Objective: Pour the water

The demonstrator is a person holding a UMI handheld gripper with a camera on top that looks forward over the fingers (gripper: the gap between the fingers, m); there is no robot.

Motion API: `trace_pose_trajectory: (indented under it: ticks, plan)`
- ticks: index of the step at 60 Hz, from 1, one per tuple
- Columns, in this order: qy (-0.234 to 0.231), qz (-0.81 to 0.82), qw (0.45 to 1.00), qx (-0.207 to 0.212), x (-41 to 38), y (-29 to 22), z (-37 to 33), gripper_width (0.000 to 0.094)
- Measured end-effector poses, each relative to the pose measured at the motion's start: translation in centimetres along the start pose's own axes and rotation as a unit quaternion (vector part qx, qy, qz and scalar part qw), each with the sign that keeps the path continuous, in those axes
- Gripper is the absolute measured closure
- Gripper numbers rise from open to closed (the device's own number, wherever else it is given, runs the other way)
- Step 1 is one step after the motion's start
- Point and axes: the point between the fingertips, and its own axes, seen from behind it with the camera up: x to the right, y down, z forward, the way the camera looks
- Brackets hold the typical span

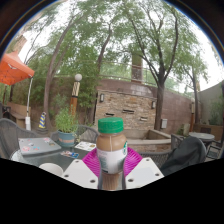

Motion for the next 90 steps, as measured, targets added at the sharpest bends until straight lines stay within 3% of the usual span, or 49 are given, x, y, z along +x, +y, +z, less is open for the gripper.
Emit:
trace_pose_trajectory:
  ticks: [5, 25, 42, 54, 60, 73, 90]
  plan:
    - [-0.018, 0.109, 0.994, -0.015, 0.9, 3.8, 0.5, 0.0672]
    - [-0.037, 0.102, 0.991, -0.076, 1.5, 12.2, 2.7, 0.0671]
    - [-0.044, 0.092, 0.992, -0.068, 2.1, 12.2, 2.7, 0.0670]
    - [-0.040, 0.099, 0.991, -0.079, 2.5, 12.1, 2.0, 0.0420]
    - [-0.038, 0.107, 0.989, -0.093, 2.7, 12.1, 0.9, 0.0079]
    - [-0.011, 0.105, 0.990, -0.098, 3.7, 9.5, -4.7, 0.0104]
    - [0.017, 0.099, 0.989, -0.111, 2.1, 5.2, -18.8, 0.0103]
